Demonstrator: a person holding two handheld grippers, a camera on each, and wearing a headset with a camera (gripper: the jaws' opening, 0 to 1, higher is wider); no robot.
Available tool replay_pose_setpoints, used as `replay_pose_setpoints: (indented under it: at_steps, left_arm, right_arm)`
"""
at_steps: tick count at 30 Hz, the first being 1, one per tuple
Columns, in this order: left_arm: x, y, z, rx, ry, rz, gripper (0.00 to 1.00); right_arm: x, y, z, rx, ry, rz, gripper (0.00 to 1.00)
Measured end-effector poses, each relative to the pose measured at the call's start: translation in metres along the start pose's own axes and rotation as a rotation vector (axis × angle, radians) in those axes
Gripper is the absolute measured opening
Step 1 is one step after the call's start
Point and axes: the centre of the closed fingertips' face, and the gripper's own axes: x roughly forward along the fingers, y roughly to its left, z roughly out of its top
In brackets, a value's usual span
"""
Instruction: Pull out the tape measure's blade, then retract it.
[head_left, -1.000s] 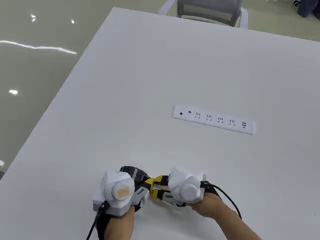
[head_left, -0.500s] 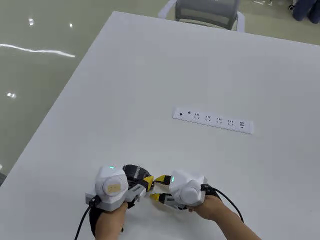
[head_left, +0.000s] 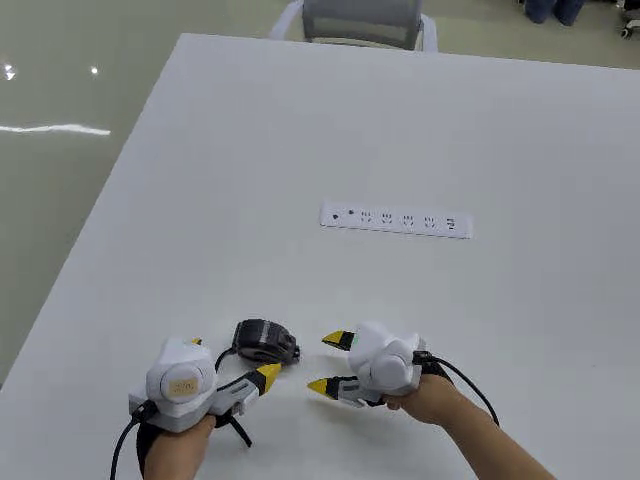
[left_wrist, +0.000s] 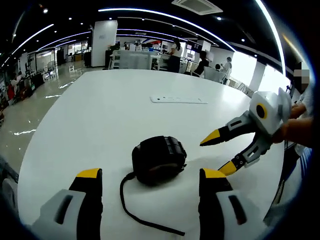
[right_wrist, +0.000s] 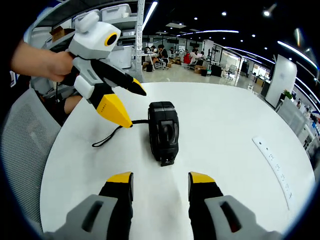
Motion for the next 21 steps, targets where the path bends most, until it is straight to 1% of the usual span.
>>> replay_pose_setpoints:
  at_steps: [3, 6, 9, 11, 13, 15, 17, 19, 21]
  left_arm:
    - [-0.008, -0.002, 0.002, 0.035, -0.002, -0.02, 0.81]
    - [-0.014, -0.003, 0.003, 0.057, -0.003, -0.039, 0.82]
    - [-0.02, -0.005, 0.003, 0.089, 0.012, -0.064, 0.84]
    - [-0.025, -0.008, 0.005, 0.096, 0.015, -0.079, 0.86]
    - [-0.028, -0.011, 0.006, 0.118, 0.017, -0.1, 0.87]
    - [-0.032, -0.014, 0.004, 0.141, 0.027, -0.115, 0.88]
    - [-0.033, -0.016, 0.003, 0.147, 0.031, -0.125, 0.88]
    - [-0.035, -0.017, 0.001, 0.157, 0.033, -0.134, 0.88]
    - [-0.036, -0.017, -0.003, 0.17, 0.039, -0.143, 0.88]
  right_arm:
    - [-0.012, 0.002, 0.001, 0.032, -0.005, -0.028, 0.48]
    - [-0.022, 0.003, 0.0, 0.062, -0.008, -0.053, 0.51]
    - [-0.031, 0.003, -0.002, 0.121, -0.008, -0.087, 0.57]
    - [-0.038, 0.004, -0.003, 0.137, -0.014, -0.094, 0.62]
    - [-0.045, 0.005, -0.005, 0.156, -0.013, -0.111, 0.64]
    - [-0.051, 0.006, -0.008, 0.175, -0.017, -0.126, 0.65]
    - [-0.056, 0.006, -0.01, 0.205, -0.02, -0.144, 0.68]
    - [-0.062, 0.009, -0.013, 0.229, -0.02, -0.147, 0.73]
    - [-0.068, 0.013, -0.014, 0.234, -0.023, -0.153, 0.75]
